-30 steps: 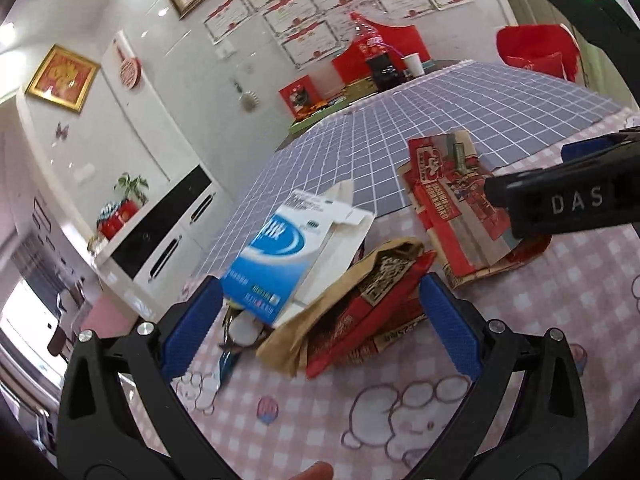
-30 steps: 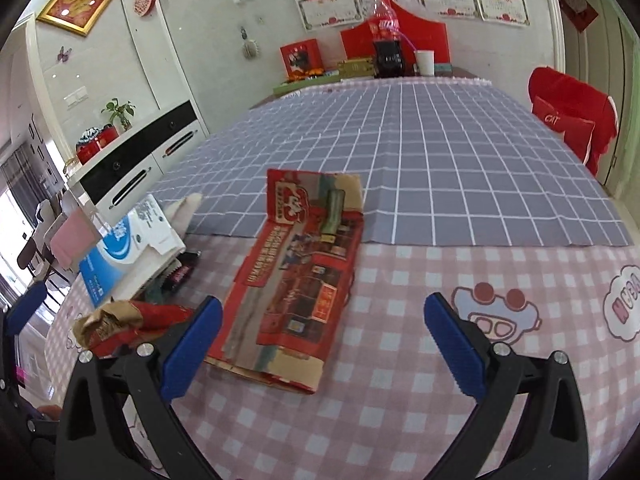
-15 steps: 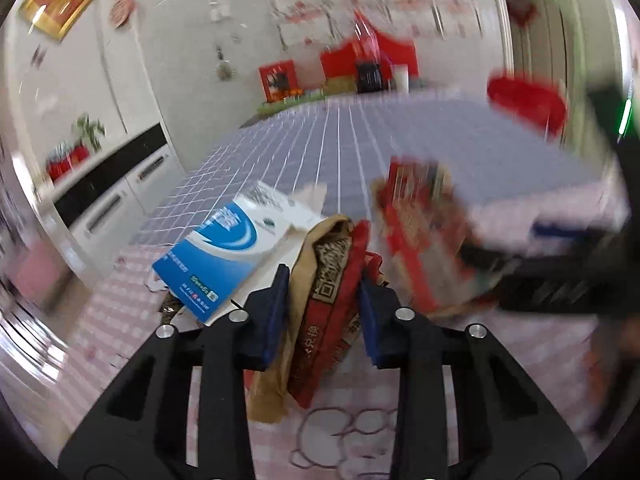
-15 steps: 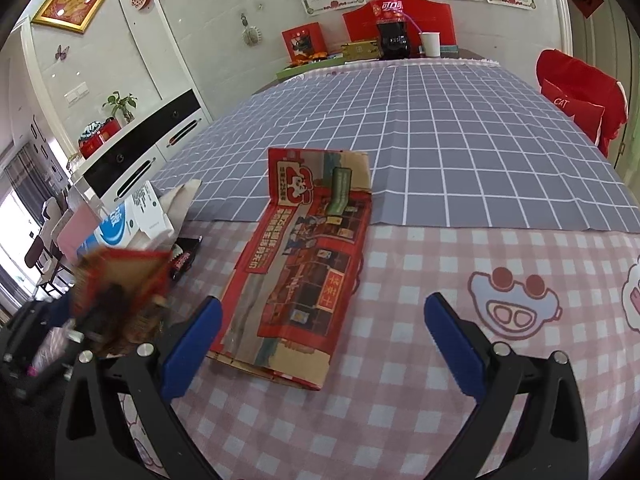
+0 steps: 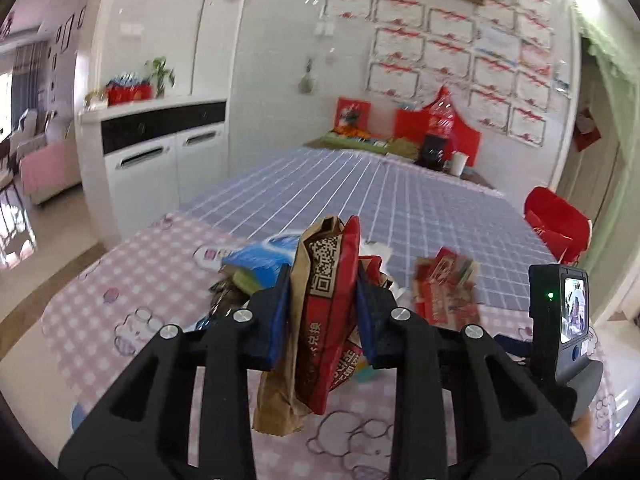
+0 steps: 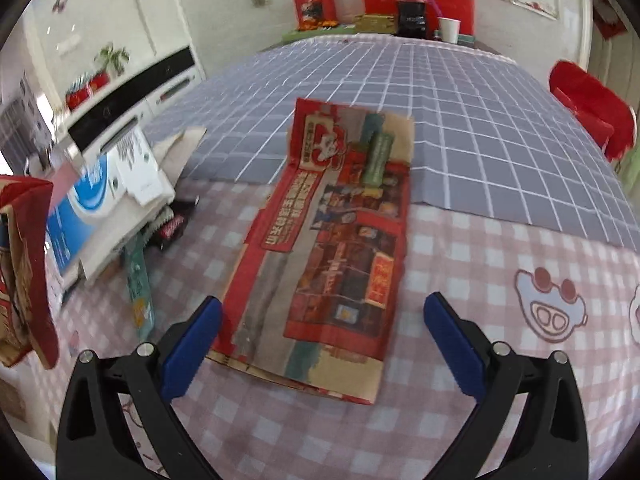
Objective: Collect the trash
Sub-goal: 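Grasp the red printed flyer with the right tool while left holds wrapper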
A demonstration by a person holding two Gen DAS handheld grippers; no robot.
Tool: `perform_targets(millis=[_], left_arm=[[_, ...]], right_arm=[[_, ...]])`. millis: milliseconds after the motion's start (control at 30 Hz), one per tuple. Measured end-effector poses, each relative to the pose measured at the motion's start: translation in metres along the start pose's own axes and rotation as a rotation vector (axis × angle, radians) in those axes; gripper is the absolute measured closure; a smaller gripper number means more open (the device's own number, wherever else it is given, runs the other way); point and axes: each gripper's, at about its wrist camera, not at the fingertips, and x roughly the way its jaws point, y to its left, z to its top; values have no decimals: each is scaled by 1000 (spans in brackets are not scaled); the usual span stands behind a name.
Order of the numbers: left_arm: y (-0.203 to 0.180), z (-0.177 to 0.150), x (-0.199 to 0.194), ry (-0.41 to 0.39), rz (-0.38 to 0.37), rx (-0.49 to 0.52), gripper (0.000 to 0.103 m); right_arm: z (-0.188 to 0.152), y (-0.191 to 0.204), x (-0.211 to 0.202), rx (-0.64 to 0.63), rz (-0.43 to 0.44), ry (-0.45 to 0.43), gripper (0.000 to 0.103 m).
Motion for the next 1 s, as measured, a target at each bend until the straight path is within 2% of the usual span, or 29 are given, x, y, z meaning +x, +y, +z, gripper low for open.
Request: perform_targets(millis=[33,67,167,200,233,333,500,667,700,733,767,1000], left_arm=[[4,0,2,12,12,-13,74],[8,-1,4,25,23,-19,74],[14,-5,4,46,45,-25,74],[18,-7,4,50,43,-28,74],[20,-8,2,54,42,-31,74],[24,-12,-2,61,39,-25,74],[33,-13,-16,49,26,-32,74],[44,-11,-33,29,18,-46,74],[48,-10,-38,21,15,-53,74],[50,-9,-42,14,12,-57,74],[55,-8,-48,3,4,-67,74],[74,-4,-77,-39,-24,-87,74]], right_arm=[[0,3,0,-14,-2,-1,27],[0,5,-3,-26,-18,-16,36],[-1,5,-4,-29,7,-28,47],[-2,4,-6,-24,17,-35,60],[-3,1,-9,-15,26,-49,67],[-7,-1,-17,4,58,-71,68],[-18,2,-51,17,103,-174,73],[-19,16,-90,-12,83,-284,79],[-21,19,-100,-19,79,-312,82],[-19,21,-106,-27,73,-330,89],[-19,23,-115,-34,81,-354,90],[-26,51,-175,-85,14,-519,91]])
